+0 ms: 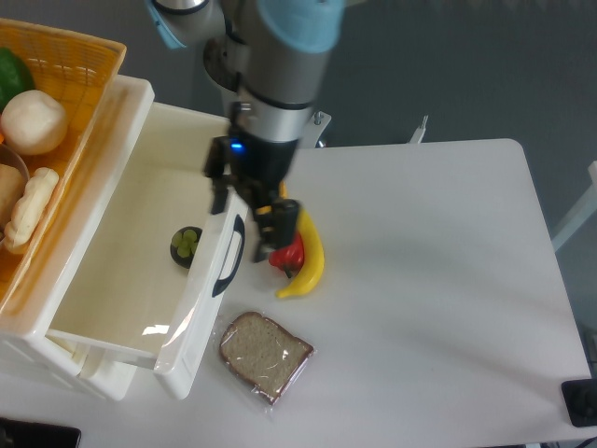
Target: Place the mangosteen in the upper white drawer
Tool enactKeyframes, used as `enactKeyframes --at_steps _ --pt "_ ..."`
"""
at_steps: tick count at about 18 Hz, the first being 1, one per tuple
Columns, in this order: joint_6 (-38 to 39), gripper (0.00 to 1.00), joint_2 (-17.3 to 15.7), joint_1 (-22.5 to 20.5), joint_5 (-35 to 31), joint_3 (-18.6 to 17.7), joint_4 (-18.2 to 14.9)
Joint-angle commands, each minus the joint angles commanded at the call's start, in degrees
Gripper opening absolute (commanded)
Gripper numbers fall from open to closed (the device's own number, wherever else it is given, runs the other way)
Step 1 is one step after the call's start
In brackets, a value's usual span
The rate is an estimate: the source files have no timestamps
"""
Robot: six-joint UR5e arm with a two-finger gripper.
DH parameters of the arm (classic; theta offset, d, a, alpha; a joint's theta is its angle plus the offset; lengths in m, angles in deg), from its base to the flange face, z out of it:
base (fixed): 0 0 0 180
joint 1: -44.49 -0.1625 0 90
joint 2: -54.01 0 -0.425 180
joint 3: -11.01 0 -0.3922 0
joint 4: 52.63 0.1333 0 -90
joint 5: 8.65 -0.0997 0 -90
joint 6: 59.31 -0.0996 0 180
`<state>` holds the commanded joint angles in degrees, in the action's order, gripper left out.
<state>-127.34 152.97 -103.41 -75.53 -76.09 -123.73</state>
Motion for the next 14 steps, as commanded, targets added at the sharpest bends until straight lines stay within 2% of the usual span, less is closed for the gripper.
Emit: enactKeyframes --at_steps 4,7,9,11,14 --pt "-0.35 1.00 5.88 -5.46 -0.53 -0.26 1.14" --pt "-1.66 1.00 10.01 -9.07 -0.96 -0.35 5.26" --pt "-4.55 1.00 13.00 -10.04 -5.33 0.00 6.50" --pt "-6.40 1.00 14.15 -11.27 -10.96 0.00 6.68" --pt "-14.46 1.00 16.17 -12.58 -12.21 0.35 6.68"
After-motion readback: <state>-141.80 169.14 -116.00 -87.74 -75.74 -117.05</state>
